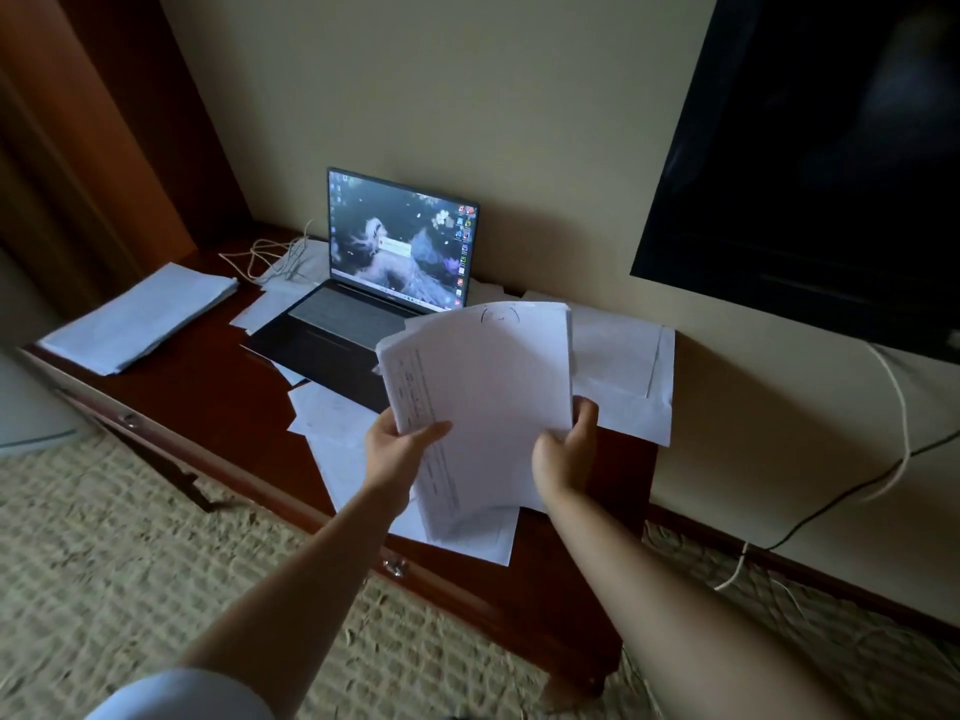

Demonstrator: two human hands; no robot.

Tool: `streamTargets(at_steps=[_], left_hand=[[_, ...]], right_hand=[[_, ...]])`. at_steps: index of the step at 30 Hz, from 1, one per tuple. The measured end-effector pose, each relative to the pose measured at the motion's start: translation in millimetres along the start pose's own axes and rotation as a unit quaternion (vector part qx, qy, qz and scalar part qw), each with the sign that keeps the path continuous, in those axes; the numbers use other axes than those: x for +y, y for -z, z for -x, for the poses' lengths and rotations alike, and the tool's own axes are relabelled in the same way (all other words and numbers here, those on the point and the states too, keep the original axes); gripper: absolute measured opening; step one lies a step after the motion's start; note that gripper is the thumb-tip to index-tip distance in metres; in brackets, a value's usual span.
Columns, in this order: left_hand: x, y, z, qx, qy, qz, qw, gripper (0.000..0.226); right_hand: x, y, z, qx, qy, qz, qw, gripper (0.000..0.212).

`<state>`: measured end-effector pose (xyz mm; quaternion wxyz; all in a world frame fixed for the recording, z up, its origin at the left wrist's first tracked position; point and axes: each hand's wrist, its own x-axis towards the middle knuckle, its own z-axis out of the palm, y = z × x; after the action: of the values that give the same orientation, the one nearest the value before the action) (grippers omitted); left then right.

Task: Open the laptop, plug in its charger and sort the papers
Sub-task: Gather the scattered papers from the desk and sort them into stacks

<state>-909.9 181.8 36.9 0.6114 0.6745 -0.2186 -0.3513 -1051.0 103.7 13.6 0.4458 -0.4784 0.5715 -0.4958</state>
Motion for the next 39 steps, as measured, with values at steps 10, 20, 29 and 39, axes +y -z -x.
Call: streamTargets(at_steps=[10,20,29,39], left_hand=[[3,-13,-24,-0.035,-0.005,-0.016,0.999,0.030],[-26,-29,-60,-0.043,0.052,-0.082,0.994,0.041],[-87,-50,-38,-0.053,0.234,-0.158,0.958,0.027],[-103,-35,2,0.106,0.275,-0.080,0.952,0.023]], right_hand=[[-12,-20,-13,0.048,-0.039,0.004,0.998,0.043],[4,-10,-42,-0.042,-0.095,0.147,0.984,0.032],[79,42,-84,-0.143,-0.264,0.277,0.913,0.030],[73,34,-61,-0.245,-0.190,0.208,0.928,0.007]])
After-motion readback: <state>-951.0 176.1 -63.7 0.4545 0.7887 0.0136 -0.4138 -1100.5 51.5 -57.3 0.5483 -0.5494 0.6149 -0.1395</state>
